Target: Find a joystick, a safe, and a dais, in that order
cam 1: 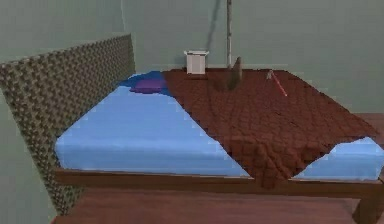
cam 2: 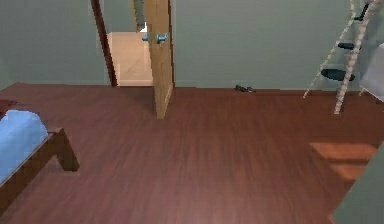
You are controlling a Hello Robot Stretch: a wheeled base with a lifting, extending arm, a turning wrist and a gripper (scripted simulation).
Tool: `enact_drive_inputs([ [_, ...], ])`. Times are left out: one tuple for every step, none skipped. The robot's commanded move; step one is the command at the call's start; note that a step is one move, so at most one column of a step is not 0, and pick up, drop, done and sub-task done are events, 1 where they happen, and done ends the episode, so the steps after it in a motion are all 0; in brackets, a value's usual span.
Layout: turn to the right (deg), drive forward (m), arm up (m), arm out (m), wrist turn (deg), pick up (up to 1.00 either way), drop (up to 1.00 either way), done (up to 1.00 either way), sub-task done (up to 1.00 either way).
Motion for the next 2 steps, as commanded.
enact_drive_inputs([
  [3.0,0.00,0.00,0.00,0.0,0.00,0.00,0.00,0.00],
  [0.0,0.10,0.00,0.00,0.0,0.00,0.00,0.00,0.00],
])
